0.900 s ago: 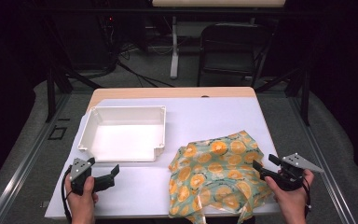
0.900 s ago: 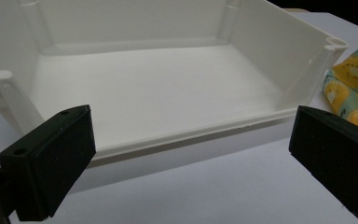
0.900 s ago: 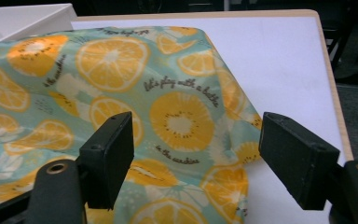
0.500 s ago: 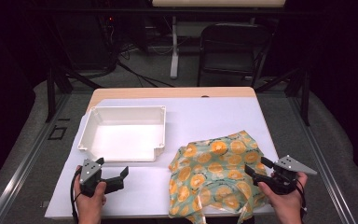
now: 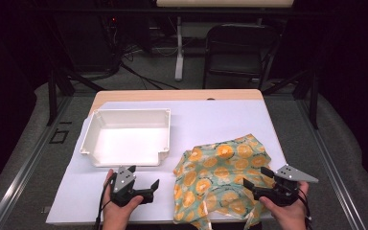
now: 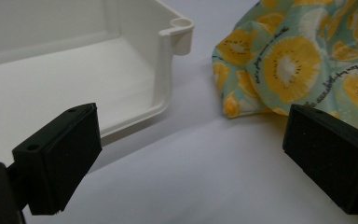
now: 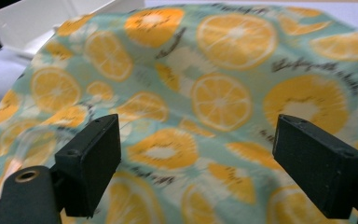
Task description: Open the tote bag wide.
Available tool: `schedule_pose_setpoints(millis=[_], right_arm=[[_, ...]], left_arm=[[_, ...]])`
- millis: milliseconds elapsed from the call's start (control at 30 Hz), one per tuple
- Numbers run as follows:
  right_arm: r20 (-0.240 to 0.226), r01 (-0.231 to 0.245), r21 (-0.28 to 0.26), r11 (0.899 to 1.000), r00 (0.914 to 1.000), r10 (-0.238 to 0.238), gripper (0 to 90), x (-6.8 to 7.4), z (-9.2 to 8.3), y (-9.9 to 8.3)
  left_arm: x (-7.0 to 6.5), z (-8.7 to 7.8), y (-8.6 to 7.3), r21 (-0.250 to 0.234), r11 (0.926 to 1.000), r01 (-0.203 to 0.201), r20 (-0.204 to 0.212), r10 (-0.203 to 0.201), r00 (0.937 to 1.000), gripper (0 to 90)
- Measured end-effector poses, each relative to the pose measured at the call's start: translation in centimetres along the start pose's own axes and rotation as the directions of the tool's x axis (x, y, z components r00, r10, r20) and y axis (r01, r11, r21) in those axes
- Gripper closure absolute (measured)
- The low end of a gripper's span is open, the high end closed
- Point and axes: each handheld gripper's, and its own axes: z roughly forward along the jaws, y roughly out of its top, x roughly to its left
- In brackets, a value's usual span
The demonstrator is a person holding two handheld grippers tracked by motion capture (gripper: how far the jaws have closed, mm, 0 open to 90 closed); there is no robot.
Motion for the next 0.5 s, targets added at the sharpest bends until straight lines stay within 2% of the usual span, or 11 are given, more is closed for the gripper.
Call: schedule_pose_setpoints(millis=[33,100,167,200,267,300,367,467,500], right_arm=[[-0.014,0.009,0.007,1.000,0.9999,-0.008,14.8,0.3,0.1,-0.1],[-0.062,0.058,0.023,0.998,0.9965,-0.056,14.7,1.0,0.6,-0.1],[-0.106,0.126,0.040,0.991,0.9869,-0.122,14.2,1.8,1.4,-0.4],[-0.115,0.144,0.062,0.988,0.9839,-0.136,14.2,2.1,1.8,-0.5],[-0.103,0.165,0.096,0.982,0.9824,-0.155,15.7,2.6,2.6,-0.9],[-0.099,0.172,0.106,0.979,0.9818,-0.162,20.2,2.7,2.9,-0.9],[-0.050,0.182,0.097,0.979,0.9828,-0.178,41.2,2.9,3.1,-1.1],[-0.073,0.166,0.103,0.981,0.9846,-0.159,64.7,2.6,3.4,-1.1],[-0.072,0.153,0.110,0.982,0.9867,-0.146,69.7,2.4,3.4,-1.1]], left_arm=[[-0.3,0.3,0.1,0.000,1.0000,-0.005,0.003,0.005,1.0000,5.7],[-0.8,0.8,0.3,0.004,1.0000,-0.009,0.015,0.009,0.9999,7.3],[-1.2,1.0,0.4,0.008,0.9999,-0.009,0.024,0.009,0.9997,8.1],[-1.3,1.0,0.4,0.003,0.9999,-0.011,0.027,0.011,0.9996,9.1],[-1.5,1.1,0.6,-0.002,1.0000,-0.008,0.034,0.008,0.9994,11.4],[-1.6,1.2,0.6,-0.007,1.0000,-0.005,0.040,0.005,0.9992,12.3],[-1.8,1.2,0.8,-0.012,0.9999,-0.002,0.062,0.003,0.9981,15.8],[-2.1,1.3,0.9,-0.017,0.9998,-0.010,0.075,0.011,0.9971,15.6],[-2.2,1.3,1.0,-0.018,0.9998,-0.012,0.079,0.013,0.9968,15.7]])
